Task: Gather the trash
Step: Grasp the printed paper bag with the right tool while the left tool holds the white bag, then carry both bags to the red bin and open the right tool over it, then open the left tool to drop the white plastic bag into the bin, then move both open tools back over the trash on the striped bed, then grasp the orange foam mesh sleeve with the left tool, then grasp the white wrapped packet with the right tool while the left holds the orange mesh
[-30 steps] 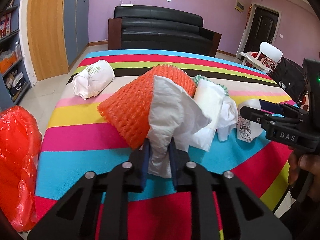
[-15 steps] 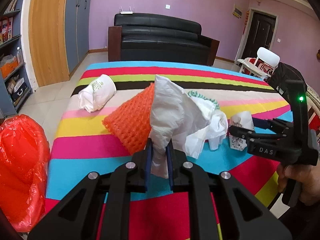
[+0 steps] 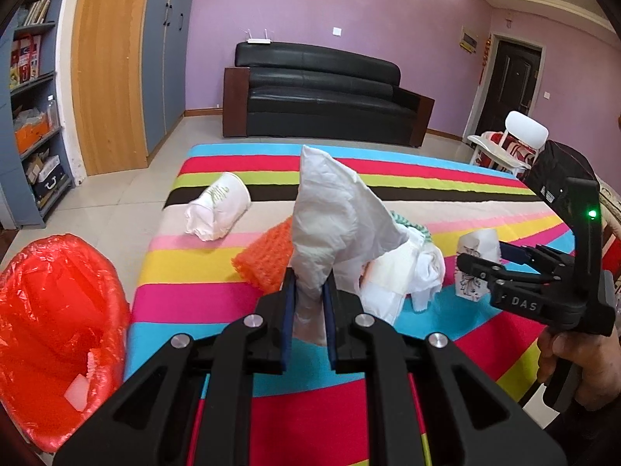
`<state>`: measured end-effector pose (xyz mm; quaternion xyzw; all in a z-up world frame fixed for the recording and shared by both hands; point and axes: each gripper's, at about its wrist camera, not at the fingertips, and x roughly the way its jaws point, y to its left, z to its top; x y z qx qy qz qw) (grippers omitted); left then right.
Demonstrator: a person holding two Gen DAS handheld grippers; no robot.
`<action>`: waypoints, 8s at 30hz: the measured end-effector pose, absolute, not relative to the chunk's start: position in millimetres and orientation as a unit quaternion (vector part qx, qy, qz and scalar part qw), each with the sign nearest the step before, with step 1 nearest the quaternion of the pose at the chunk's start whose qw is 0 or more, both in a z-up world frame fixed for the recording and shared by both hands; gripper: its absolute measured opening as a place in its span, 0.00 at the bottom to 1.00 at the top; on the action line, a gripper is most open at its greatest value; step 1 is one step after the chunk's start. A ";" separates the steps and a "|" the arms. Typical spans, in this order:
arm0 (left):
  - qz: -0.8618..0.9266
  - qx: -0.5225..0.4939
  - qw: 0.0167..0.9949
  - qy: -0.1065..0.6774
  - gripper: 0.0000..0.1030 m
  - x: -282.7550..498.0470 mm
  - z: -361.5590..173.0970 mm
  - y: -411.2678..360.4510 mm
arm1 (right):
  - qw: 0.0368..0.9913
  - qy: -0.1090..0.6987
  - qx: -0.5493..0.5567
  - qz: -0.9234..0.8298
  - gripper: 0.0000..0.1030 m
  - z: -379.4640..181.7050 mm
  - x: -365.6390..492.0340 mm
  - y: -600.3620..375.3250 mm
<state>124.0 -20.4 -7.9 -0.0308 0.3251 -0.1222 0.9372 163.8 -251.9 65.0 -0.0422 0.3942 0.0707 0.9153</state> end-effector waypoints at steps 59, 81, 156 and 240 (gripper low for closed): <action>0.071 -0.115 0.953 0.270 0.13 60.3 54.9 148.2 | 0.923 0.303 -0.090 0.219 0.62 126.6 146.4 -56.7; 0.144 -0.148 0.941 0.269 0.13 37.7 64.0 212.0 | 0.896 0.312 -0.091 0.303 0.62 125.7 141.5 47.3; 0.052 -0.096 0.952 0.287 0.44 100.1 44.7 92.8 | 0.929 0.327 -0.072 0.161 0.75 112.3 179.0 -156.0; -0.051 -0.073 0.935 0.344 0.12 92.9 25.0 61.3 | 0.901 0.397 -0.094 0.149 0.34 46.7 181.2 -155.6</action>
